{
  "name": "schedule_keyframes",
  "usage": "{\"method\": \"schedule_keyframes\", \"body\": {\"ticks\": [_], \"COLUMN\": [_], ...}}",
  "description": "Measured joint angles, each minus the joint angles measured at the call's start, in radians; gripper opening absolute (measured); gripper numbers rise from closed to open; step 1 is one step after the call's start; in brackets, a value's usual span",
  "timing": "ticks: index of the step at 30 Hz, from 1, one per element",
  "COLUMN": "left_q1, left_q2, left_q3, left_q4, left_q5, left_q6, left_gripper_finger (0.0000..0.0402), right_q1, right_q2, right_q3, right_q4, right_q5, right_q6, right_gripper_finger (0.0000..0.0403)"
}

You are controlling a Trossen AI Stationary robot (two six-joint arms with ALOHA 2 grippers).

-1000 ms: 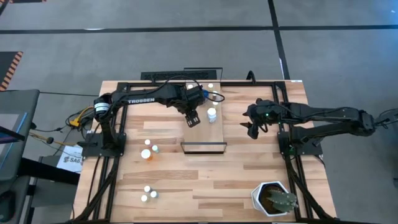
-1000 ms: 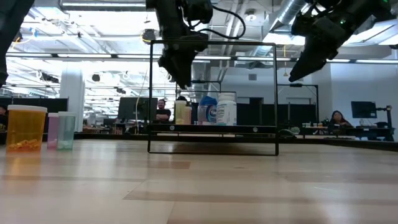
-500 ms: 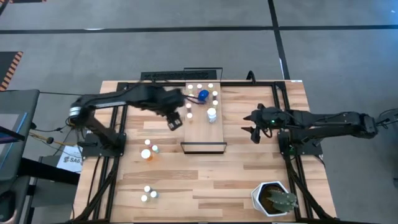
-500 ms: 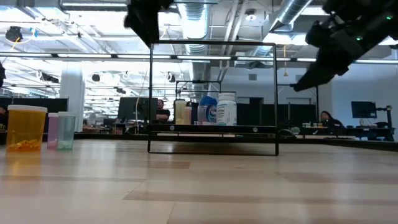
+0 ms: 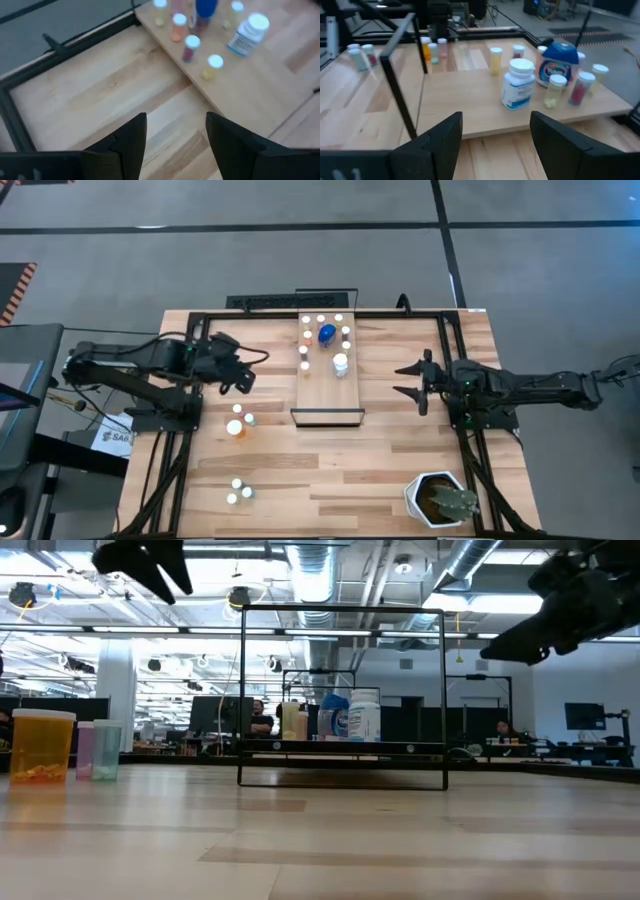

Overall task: Pick and place medicine bottles onto shelf by color
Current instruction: Put the blue pill bottle on the shelf

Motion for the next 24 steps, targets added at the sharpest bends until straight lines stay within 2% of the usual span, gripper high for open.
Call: {"method": "schedule_keyframes", "body": {"ticks": [5,12,18,24], "left_q1": [-0.011,-0.012,-0.013,-0.037], "left_q2": [-0.043,-0.04,-0.04,-0.032], "left_q3": [-0.061,-0.074,-0.074,-0.078], "left_q4": [0.027,0.085,0.107,0.108], "left_q5": [-0.02,0.085,0.095,0.217], "left_q6": [-0.068,-0.094,-0.093,-0.095], "left_gripper_finger": [0.019,0.019,0.019,0.019], "right_q1": [0.028,0.032,0.031,0.031], "right_q2": [-0.063,-0.075,-0.075,-0.075], "right_q3": [-0.038,-0.054,-0.054,-0.054], "right_q4": [-0.006,-0.075,-0.134,-0.139], "right_q5": [0.0,0.0,0.0,0.0], "right_q6": [-0.031,0.106,0.116,0.116], "right_gripper_finger": [0.0255,0.0255,0.0255,0.0255]}}
